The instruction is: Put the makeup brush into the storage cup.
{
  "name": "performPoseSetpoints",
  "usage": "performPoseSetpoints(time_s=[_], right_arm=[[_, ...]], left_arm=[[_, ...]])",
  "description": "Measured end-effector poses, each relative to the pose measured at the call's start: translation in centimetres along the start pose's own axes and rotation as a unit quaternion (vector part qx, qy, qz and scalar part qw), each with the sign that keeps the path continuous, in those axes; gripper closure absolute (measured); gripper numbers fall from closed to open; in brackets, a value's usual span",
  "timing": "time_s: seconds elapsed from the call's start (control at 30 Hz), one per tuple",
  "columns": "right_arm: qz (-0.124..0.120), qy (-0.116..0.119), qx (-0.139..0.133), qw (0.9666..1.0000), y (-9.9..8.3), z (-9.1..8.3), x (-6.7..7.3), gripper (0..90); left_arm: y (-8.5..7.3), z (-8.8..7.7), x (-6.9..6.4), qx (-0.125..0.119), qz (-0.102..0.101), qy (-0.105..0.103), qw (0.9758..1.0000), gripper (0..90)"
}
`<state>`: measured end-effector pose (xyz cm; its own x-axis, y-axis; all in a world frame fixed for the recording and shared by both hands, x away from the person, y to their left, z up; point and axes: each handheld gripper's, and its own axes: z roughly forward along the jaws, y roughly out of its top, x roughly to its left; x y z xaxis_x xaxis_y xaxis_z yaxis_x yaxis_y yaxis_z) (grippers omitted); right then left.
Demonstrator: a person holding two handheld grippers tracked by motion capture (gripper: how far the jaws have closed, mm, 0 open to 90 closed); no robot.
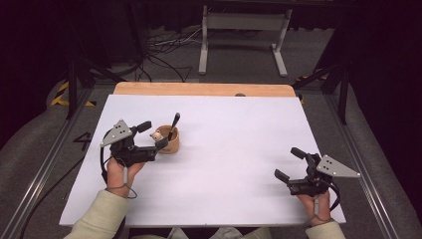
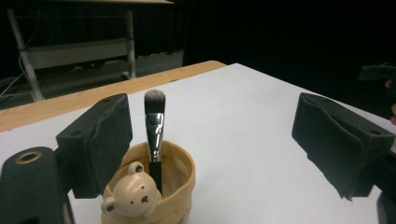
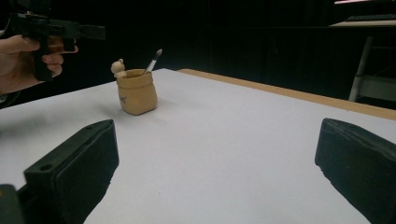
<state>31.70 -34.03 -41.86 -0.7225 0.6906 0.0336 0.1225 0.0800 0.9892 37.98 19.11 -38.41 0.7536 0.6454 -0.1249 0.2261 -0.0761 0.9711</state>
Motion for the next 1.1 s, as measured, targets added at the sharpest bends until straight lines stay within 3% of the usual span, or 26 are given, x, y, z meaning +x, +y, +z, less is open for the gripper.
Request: performPoseSetpoints(time_s=[0.07, 0.13, 0.33, 0.57, 0.87, 1.1], right_arm=[[-0.001, -0.002, -0.001, 1.0000, 0.0, -0.1, -0.1, 0.0], [-0.001, -0.004, -0.001, 1.0000, 0.1, -0.2, -0.1, 0.0], [-0.003, -0.005, 0.003, 1.0000, 0.1, -0.2, -0.3, 0.0], [-0.005, -0.004, 0.013, 0.9999, -0.1, 0.0, -0.3, 0.0], [-0.017, -0.005, 0.022, 0.9996, -0.2, 0.1, -0.2, 0.0], [-0.024, -0.002, 0.026, 0.9994, -0.3, 0.3, -0.2, 0.0]], left_arm=[[-0.1, -0.4, 0.1, 0.004, 0.007, -0.009, 0.9999, 9.9], [-0.2, -0.9, 0.3, 0.002, -0.004, -0.021, 0.9998, 8.4], [-0.7, -2.4, 0.6, -0.003, -0.003, -0.033, 0.9995, 6.2], [-1.6, -4.2, 0.5, -0.004, 0.010, -0.041, 0.9991, 5.3], [-3.2, -5.5, 0.5, -0.009, 0.011, -0.051, 0.9986, 4.2], [-4.4, -5.8, 0.0, 0.004, 0.020, -0.058, 0.9981, 4.3]])
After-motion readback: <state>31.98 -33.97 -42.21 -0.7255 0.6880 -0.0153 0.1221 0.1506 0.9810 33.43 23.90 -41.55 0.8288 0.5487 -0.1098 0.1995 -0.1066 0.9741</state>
